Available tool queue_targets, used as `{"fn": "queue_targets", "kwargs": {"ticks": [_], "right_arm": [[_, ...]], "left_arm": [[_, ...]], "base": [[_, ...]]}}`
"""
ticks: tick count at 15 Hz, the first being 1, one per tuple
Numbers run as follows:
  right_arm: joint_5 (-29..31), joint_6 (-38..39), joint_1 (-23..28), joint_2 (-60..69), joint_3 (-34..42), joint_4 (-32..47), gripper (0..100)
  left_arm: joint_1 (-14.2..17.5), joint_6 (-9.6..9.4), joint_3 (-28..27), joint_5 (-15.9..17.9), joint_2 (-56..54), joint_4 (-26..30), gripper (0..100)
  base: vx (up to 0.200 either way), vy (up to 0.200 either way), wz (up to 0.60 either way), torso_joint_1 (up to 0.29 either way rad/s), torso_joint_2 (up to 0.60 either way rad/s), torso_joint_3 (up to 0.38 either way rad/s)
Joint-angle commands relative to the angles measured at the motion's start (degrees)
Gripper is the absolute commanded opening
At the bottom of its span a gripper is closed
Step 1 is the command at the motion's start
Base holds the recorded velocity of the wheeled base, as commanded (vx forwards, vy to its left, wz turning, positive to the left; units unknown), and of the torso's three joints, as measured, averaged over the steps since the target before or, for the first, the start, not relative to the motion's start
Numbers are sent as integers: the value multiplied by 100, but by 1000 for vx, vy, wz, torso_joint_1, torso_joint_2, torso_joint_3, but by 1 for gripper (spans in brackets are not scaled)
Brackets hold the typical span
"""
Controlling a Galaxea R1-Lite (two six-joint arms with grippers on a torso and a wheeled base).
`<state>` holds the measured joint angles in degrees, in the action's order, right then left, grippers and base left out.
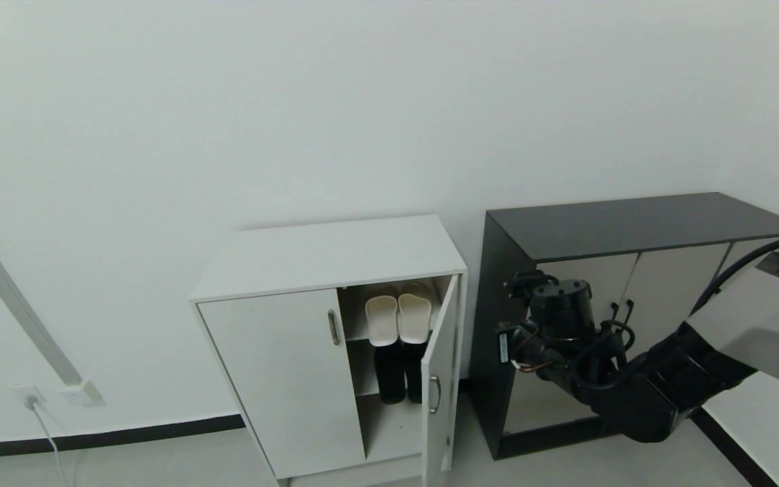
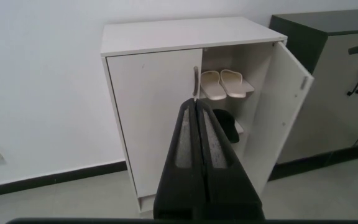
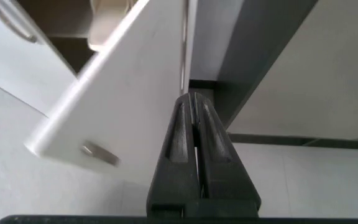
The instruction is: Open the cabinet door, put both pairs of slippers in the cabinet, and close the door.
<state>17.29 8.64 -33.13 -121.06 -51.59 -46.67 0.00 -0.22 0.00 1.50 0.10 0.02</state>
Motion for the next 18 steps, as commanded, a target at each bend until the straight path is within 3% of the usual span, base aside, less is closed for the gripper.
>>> {"fn": "queue_targets", "kwargs": {"ticks": [1, 7, 14, 18], "right_arm": [[3, -3, 0, 4, 17, -9, 0], [3, -3, -97, -128, 53, -132, 0], [-85, -135, -132, -110, 431, -818, 0], [-147, -135, -246, 364, 1283, -914, 0]], "left_arm": [[0, -4, 0, -1, -1, -2, 0], [0, -4, 0, -1, -1, -2, 0], [0, -13, 0, -1, -1, -2, 0], [0, -13, 0, -1, -1, 6, 0]], "base": [[0, 0, 0, 0, 0, 0], [0, 0, 600, 2, 4, 2], [0, 0, 0, 0, 0, 0], [0, 0, 0, 0, 0, 0]]}}
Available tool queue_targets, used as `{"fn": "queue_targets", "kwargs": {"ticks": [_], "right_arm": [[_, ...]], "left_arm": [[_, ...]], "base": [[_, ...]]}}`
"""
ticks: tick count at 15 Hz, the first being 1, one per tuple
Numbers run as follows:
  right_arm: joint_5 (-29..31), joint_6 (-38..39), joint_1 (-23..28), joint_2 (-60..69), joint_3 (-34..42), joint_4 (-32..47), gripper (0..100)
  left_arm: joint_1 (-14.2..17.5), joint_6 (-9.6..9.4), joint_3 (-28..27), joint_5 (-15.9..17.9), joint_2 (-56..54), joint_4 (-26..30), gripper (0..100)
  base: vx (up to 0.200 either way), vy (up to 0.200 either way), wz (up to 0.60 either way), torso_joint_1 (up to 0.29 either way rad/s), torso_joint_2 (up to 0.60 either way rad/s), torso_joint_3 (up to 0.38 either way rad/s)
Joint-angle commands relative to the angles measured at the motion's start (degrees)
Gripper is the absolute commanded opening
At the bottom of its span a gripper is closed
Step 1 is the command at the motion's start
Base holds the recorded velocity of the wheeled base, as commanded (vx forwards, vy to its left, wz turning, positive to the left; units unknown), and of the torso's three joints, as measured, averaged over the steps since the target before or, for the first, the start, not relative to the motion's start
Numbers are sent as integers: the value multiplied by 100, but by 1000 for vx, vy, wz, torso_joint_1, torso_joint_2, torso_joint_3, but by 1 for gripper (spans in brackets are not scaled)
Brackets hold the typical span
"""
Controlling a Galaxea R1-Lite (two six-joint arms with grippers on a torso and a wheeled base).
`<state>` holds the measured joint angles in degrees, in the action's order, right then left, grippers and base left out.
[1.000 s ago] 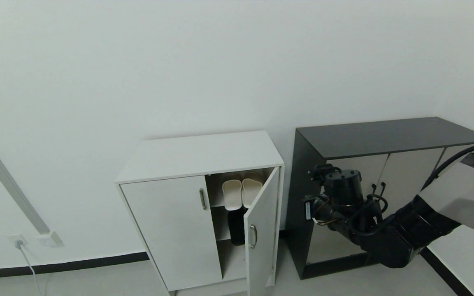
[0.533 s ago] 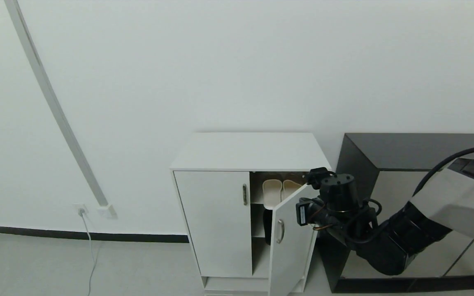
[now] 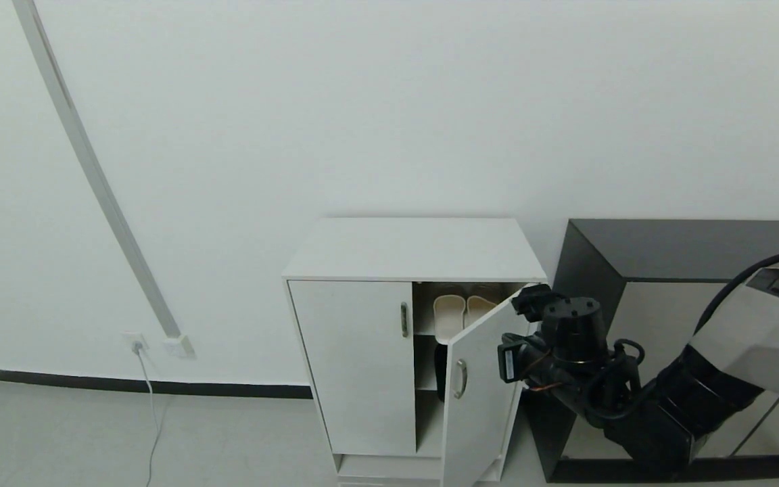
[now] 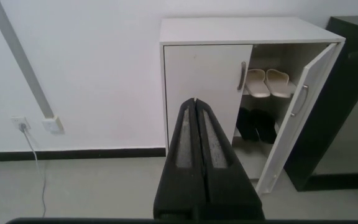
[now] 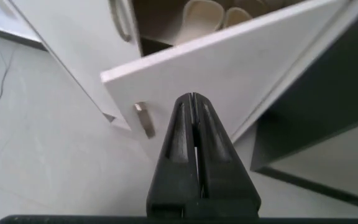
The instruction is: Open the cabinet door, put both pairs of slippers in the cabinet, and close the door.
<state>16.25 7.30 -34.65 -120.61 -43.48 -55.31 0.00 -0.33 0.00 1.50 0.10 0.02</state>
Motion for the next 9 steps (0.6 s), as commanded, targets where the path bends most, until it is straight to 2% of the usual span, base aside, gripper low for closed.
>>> {"fn": "queue_targets", "kwargs": {"ticks": [1, 3, 6, 7, 9], "right_arm": [[-61, -1, -130, 381, 622, -85, 0], [-78, 8, -332, 477, 1105, -314, 0], [-78, 17, -473, 214, 1545, -806, 0], [-78, 8, -473, 91, 1571, -982, 0], [-78, 8, -464, -252, 1422, -1228, 0]], "left_arm": [[0, -2, 0, -1, -1, 6, 0], [0, -2, 0, -1, -1, 6, 0], [0, -11, 0, -1, -1, 6, 0], [0, -11, 0, -1, -1, 6, 0], [0, -11, 0, -1, -1, 6, 0]], "base": [[0, 0, 0, 0, 0, 0], [0, 0, 0, 0, 0, 0], [200, 0, 0, -10, -2, 2], [200, 0, 0, -12, -7, 7], [0, 0, 0, 0, 0, 0]]}}
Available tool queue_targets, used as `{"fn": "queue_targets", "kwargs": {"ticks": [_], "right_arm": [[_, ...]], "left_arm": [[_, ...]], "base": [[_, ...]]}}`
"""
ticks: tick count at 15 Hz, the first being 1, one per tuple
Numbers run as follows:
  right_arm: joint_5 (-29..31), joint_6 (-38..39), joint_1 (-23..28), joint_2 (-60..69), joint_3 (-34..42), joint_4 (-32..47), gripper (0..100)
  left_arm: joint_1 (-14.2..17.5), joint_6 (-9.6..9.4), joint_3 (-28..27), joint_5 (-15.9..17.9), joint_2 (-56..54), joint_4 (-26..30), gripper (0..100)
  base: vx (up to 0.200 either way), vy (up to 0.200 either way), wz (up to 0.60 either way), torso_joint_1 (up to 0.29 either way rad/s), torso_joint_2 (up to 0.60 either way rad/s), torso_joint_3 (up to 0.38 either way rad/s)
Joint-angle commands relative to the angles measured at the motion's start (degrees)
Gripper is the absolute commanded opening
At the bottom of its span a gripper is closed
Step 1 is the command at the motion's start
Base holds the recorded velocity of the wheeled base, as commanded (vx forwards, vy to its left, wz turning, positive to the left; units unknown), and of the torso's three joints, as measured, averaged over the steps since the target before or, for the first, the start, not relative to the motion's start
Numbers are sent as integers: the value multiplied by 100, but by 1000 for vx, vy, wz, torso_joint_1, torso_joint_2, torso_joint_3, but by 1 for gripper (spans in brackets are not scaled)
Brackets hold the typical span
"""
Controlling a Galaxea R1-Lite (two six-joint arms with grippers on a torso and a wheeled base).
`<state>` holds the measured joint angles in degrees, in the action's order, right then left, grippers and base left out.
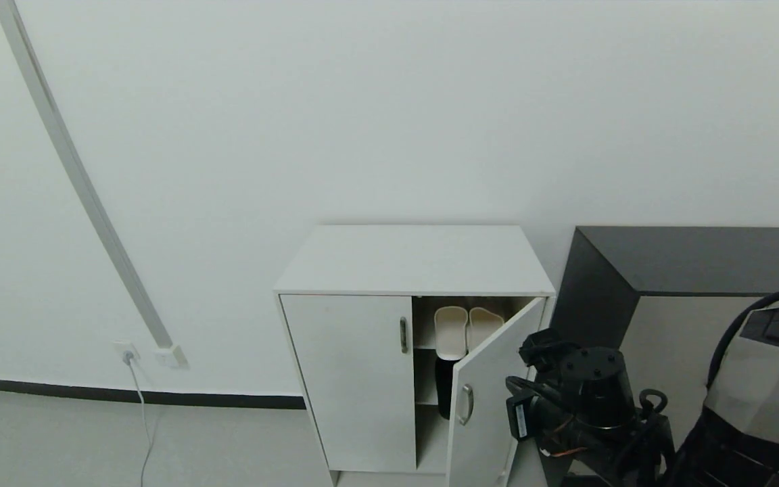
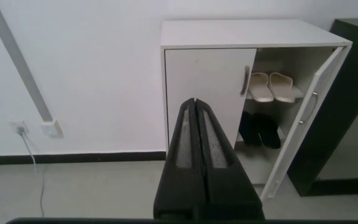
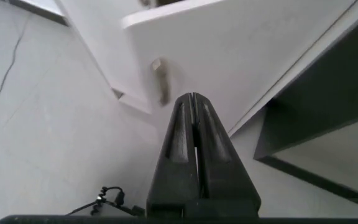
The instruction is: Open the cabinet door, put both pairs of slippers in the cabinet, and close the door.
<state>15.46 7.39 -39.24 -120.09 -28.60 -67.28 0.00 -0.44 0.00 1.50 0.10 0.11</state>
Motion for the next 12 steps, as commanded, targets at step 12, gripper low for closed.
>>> {"fn": "queue_targets", "kwargs": {"ticks": [12], "right_arm": [[-157, -18, 576, -1966, -2440, 286, 0]], "left_arm": [[0, 9, 0, -1, -1, -2, 0]], "base": [[0, 0, 0, 0, 0, 0]]}}
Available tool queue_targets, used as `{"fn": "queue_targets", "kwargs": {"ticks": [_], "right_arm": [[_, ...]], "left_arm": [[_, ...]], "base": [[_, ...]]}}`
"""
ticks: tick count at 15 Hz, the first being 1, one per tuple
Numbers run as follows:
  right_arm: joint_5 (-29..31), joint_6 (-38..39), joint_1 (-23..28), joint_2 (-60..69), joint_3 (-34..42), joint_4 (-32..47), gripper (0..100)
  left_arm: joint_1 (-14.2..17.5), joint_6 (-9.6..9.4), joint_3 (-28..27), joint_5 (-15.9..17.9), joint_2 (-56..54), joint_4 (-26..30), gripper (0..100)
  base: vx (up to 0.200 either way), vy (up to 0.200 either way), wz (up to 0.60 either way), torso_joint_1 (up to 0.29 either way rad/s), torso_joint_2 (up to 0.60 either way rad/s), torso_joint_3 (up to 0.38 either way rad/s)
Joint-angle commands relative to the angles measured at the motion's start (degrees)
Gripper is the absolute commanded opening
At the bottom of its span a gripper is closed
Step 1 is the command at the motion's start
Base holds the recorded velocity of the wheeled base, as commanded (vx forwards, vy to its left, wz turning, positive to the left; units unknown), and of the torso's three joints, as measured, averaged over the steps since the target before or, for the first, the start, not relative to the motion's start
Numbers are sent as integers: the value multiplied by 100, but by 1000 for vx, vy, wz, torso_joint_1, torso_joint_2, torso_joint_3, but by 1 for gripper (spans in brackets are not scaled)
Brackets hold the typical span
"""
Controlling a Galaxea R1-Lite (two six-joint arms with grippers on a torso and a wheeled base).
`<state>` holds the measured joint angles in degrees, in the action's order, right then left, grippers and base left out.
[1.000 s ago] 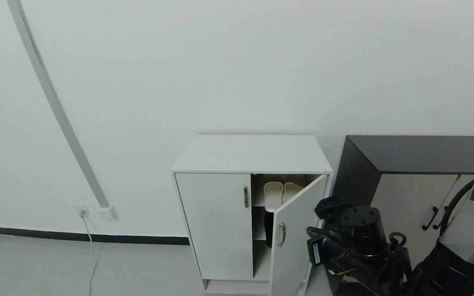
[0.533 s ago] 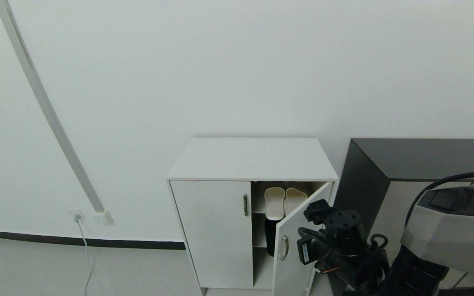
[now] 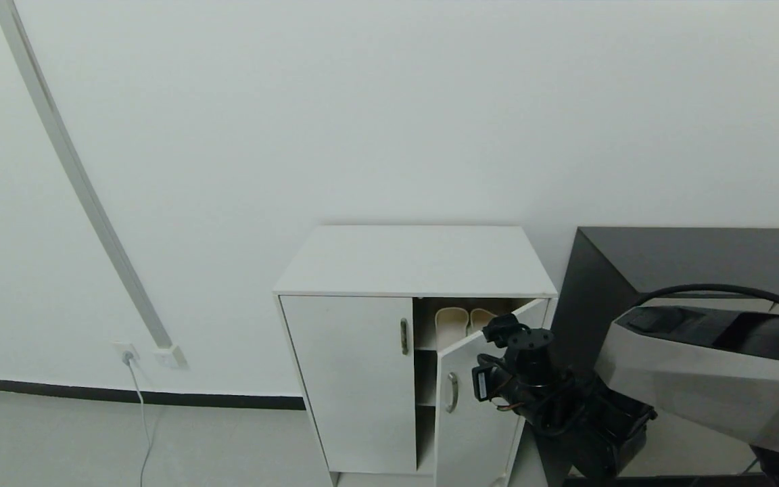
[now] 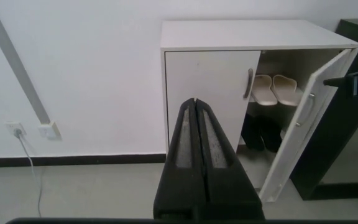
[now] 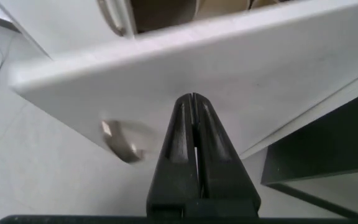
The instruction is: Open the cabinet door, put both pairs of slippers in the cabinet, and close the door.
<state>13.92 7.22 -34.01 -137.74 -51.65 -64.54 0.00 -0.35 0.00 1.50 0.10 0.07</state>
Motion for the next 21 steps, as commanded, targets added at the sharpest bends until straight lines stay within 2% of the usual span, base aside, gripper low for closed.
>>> {"fn": "queue_targets", "kwargs": {"ticks": [1, 12, 21], "right_arm": [[-3, -1, 167, -288, -372, 29, 0], [-12, -10, 422, -877, -1901, 750, 0], [-12, -36, 571, -1246, -2552, 978, 0]], "left_arm": [[0, 0, 0, -1, -1, 1, 0], [0, 9, 0, -1, -1, 1, 0], [0, 9, 0, -1, -1, 1, 0]], "base": [[0, 0, 0, 0, 0, 0], [0, 0, 0, 0, 0, 0], [0, 0, 0, 0, 0, 0]]}}
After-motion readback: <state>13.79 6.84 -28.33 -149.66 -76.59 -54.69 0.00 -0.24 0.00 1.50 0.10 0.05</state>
